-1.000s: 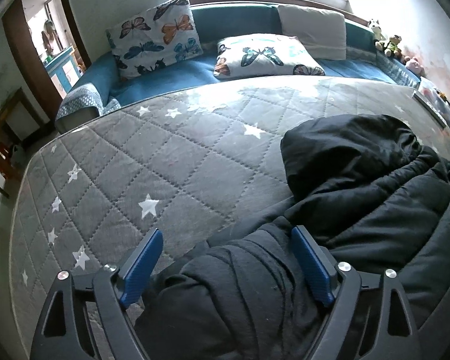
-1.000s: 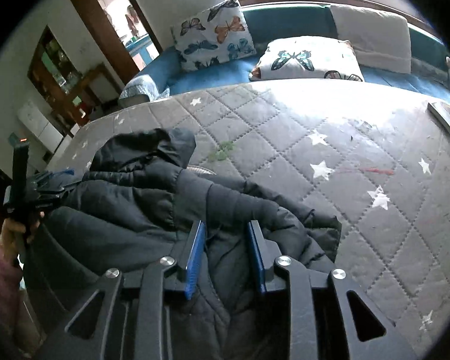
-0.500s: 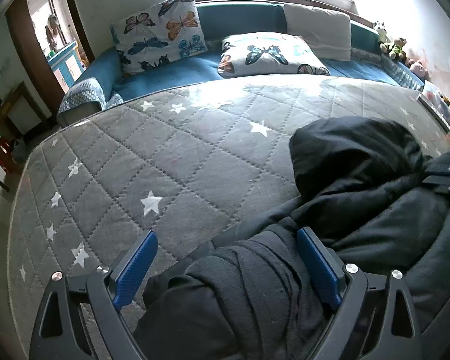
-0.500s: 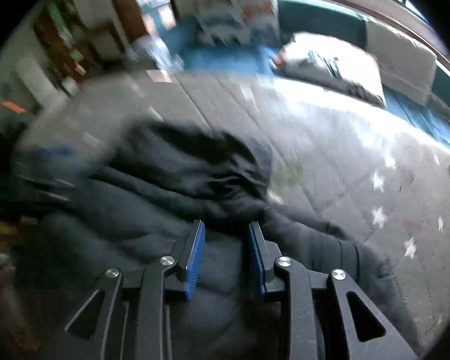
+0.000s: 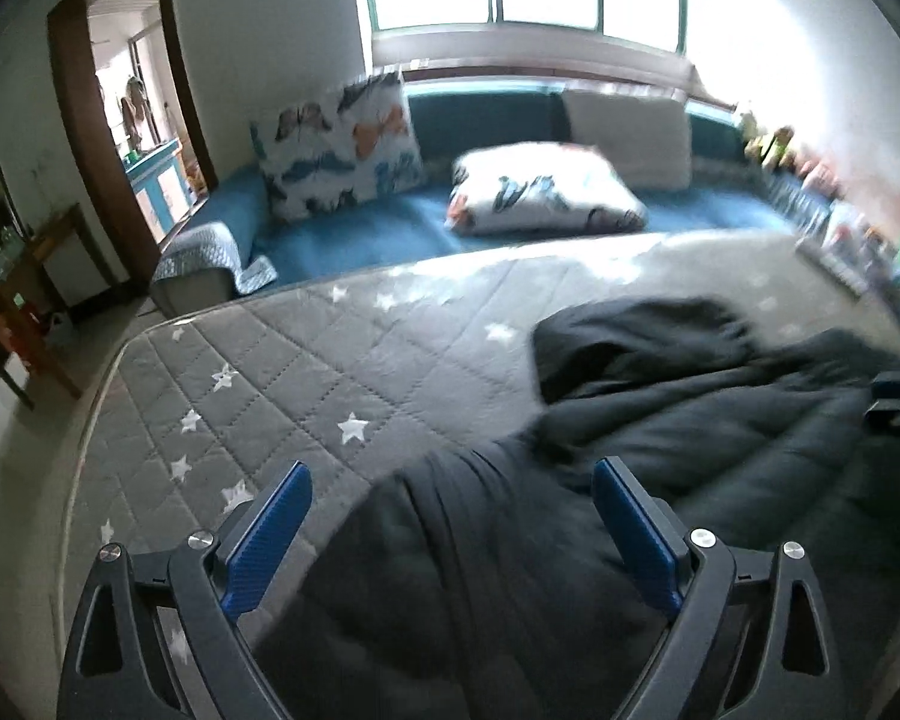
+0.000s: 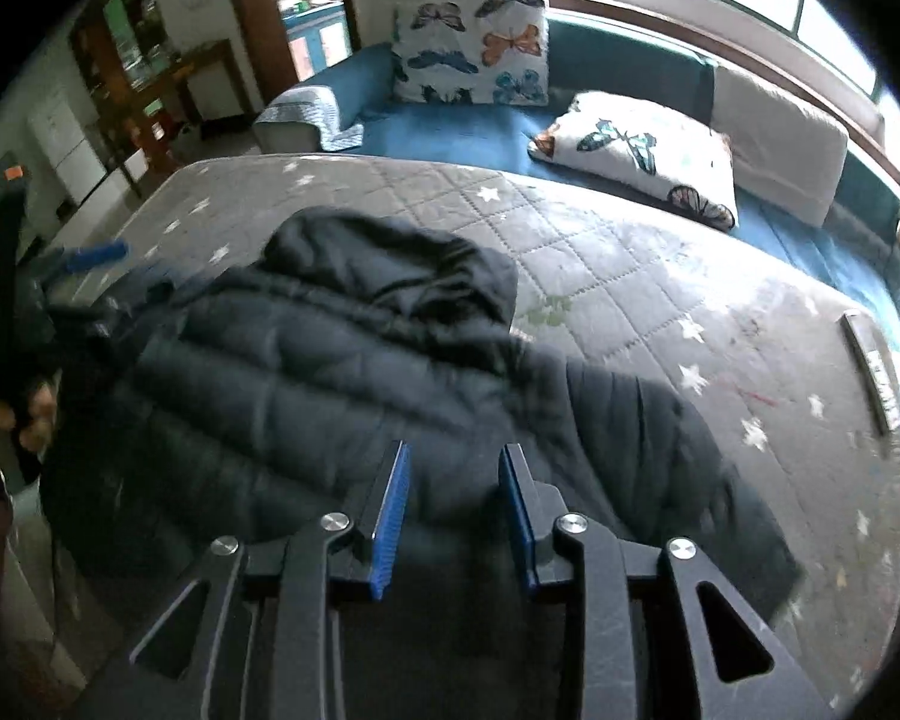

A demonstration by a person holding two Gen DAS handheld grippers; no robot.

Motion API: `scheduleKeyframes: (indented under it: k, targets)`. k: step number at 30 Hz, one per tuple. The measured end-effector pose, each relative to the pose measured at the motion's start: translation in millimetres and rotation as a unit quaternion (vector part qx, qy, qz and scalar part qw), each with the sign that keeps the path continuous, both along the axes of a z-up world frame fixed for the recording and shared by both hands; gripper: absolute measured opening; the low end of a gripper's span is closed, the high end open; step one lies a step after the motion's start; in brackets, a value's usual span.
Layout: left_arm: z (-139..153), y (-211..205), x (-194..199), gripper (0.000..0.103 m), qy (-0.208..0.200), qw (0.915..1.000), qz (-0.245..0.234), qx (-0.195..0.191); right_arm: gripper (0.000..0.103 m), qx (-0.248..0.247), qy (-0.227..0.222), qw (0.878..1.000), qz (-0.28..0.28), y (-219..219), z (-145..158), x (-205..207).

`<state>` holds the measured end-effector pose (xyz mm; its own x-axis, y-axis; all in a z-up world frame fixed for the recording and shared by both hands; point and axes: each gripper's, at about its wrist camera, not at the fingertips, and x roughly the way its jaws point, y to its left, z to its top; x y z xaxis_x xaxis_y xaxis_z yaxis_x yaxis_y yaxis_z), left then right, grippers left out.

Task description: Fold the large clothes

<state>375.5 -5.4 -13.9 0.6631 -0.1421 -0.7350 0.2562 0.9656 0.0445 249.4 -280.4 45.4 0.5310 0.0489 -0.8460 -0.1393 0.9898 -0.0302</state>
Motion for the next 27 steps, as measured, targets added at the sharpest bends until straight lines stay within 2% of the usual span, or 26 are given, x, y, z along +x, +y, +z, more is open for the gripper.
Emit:
scheduleKeyframes:
  k: [1, 5, 9, 12, 14, 16, 18, 20, 27]
  targets:
    - [8, 1, -16, 0.101, -0.002, 0.9999, -0.009, -0.013, 0.034, -0.002, 0.001, 1.0, 0.001, -1, 1, -12]
    - [17, -4, -68, 0.1, -0.009, 0.9991, -0.034, -0.023, 0.034, 0.009, 0.005, 1.0, -0.016, -11, 0, -43]
    - [11, -11, -114, 0.092, -0.01, 0.998, -0.049, -0.039, 0.034, -0.001, 0.0, 0.999, -0.034, -24, -10, -72]
    - [-1, -17, -130, 0.085, -0.012, 0.9983, -0.047, -0.031, 0.034, -0.017, -0.003, 0.999, -0.049, -32, -22, -85]
    - [-14, -19, -130, 0.082, 0.006, 0.998, -0.048, -0.042, 0.034, -0.026, -0.012, 0.998, -0.056, -33, -29, -92]
    - [-24, -16, -126, 0.082, 0.003, 0.9977, -0.041, -0.054, 0.034, -0.028, -0.017, 0.997, -0.068, -36, -36, -91]
    - [-29, -16, -121, 0.082, -0.011, 0.998, -0.037, -0.049, 0.034, -0.008, -0.018, 0.996, -0.082, -44, -45, -91]
    - [-37, -19, -110, 0.082, -0.008, 0.9983, -0.033, -0.047, 0.034, 0.006, -0.019, 0.996, -0.092, -47, -51, -91]
    - [-53, -33, -73, 0.082, -0.014, 0.9986, -0.035, -0.038, 0.034, 0.003, -0.021, 0.994, -0.104, -42, -55, -95]
